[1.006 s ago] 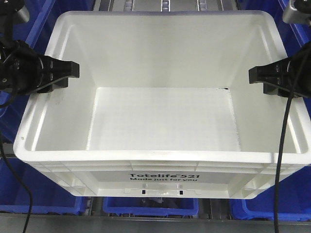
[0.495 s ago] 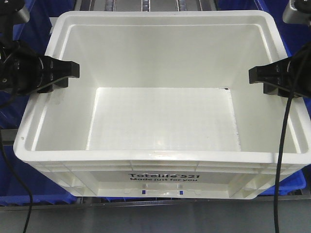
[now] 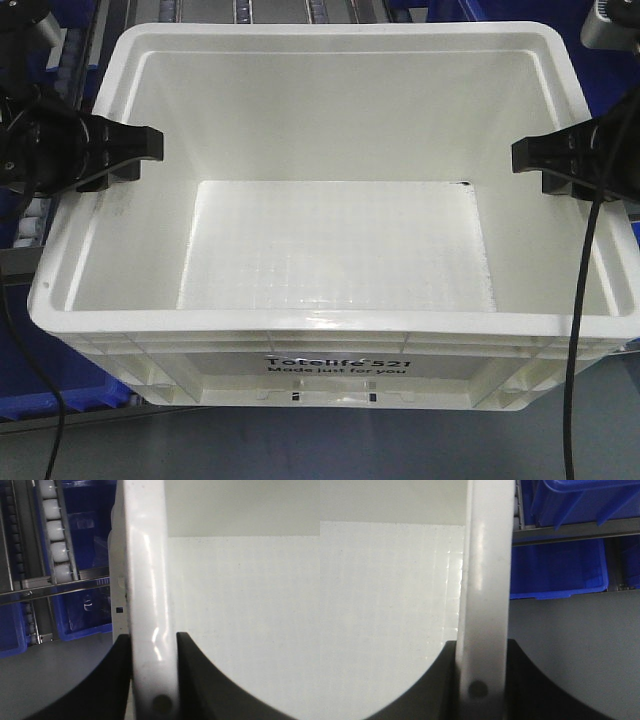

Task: Move bin from left to right shelf
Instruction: 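Hold the crate with both grippers while the base turns away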

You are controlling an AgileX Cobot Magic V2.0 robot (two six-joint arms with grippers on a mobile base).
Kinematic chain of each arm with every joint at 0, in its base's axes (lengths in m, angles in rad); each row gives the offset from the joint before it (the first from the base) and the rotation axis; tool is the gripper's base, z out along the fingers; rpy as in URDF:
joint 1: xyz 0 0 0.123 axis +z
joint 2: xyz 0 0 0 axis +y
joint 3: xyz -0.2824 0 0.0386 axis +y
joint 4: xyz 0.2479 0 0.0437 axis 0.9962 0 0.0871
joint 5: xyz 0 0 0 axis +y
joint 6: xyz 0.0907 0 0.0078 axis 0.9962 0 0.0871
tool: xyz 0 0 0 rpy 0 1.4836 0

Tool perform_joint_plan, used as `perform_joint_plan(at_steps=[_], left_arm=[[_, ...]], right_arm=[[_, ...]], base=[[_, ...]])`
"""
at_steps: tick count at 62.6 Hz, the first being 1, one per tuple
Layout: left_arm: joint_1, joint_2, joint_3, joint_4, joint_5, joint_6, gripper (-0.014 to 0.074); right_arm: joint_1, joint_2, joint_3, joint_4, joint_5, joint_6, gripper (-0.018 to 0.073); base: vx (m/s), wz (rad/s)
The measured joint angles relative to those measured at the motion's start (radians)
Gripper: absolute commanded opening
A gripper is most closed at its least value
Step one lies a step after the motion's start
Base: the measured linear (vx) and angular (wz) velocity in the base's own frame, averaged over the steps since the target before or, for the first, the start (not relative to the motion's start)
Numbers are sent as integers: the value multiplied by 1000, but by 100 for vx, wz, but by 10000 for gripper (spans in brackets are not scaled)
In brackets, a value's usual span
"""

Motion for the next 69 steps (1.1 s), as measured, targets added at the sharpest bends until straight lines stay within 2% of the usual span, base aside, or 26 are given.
perform_joint_plan(at_steps=[28, 69], left_arm=[[0, 0, 0, 0, 0, 0, 73], [0, 0, 0, 0, -1, 1, 73]], right_arm=[[0, 0, 0, 0, 0, 0, 1], [0, 0, 0, 0, 0, 0, 1]], base=[[-8, -31], [-7, -47]])
